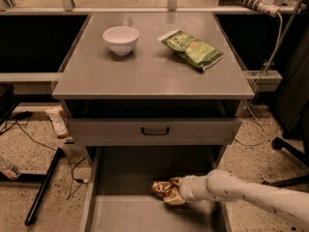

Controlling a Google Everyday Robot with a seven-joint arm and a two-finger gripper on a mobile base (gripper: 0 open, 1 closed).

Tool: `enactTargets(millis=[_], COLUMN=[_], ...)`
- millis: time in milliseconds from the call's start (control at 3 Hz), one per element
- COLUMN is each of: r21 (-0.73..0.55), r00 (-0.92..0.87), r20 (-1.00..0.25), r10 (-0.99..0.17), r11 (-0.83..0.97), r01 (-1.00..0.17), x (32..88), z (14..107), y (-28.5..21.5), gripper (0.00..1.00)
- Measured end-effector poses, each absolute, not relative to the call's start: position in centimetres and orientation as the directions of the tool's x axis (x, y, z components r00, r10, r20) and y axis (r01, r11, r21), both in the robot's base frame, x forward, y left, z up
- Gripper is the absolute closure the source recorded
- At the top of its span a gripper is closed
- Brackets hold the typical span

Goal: Place orange can into middle drawer

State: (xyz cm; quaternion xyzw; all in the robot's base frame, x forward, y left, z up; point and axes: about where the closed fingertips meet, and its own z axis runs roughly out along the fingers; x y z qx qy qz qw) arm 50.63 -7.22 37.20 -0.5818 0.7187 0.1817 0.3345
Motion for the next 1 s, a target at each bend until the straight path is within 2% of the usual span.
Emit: enactTargets(millis=[333,1000], r21=[-0.128,-0.128], r00=[-0.099,-0.099], r20=[-0.692,-0.692], r10=[-0.715,-0.715], r11=[0.257,0.257], r01=[-0.958,-0.958], x=[50.62,50.62], z=[37.20,37.20], y=[-7.22,-7.22], gripper=[0.81,0.36])
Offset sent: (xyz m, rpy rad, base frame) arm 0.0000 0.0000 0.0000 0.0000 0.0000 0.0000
